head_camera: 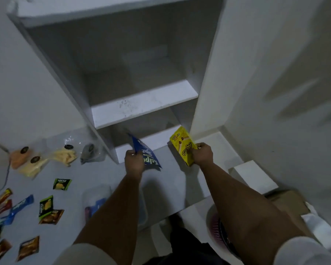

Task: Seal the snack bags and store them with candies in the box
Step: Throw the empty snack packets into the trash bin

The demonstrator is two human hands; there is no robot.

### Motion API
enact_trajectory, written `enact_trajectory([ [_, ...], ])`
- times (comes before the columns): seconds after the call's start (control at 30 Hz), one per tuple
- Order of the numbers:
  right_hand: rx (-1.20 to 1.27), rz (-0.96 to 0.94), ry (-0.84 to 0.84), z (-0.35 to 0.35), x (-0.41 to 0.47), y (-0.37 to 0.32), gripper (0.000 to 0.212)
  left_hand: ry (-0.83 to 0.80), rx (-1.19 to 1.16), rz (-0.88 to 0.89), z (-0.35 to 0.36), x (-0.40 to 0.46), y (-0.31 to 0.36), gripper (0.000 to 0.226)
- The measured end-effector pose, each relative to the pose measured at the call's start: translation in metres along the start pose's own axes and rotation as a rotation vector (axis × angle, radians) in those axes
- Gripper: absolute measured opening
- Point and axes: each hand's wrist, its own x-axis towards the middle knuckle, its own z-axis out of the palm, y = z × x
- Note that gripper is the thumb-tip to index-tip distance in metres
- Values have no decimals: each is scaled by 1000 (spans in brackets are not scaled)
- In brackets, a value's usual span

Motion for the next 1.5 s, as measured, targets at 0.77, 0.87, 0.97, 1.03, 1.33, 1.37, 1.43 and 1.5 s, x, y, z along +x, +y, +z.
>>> enact_trajectory([
  [0.77, 247, 284, 540, -228, -194, 207, 31, -879, 232, 59, 134, -263, -25, 23],
  [0.87, 280, 371, 584, -249, -203, 249, 34, -946, 341, 61, 174, -283, -47, 21],
  [0.97, 301, 461, 595, -268, -205, 290, 34, -993, 443, 40, 216, -296, -74, 21],
  [1.03, 305, 533, 578, -278, -202, 319, 34, -1003, 524, 22, 243, -302, -97, 22],
  [1.33, 298, 752, 375, -282, -125, 422, 20, -926, 816, -90, 344, -301, -196, 33],
  [1.37, 286, 755, 333, -281, -110, 432, 19, -909, 823, -110, 358, -300, -206, 34],
  [1.43, 260, 746, 251, -275, -78, 450, 24, -889, 830, -159, 383, -296, -221, 35],
  [1.5, 234, 732, 161, -270, -52, 457, 29, -873, 852, -227, 400, -288, -234, 34],
])
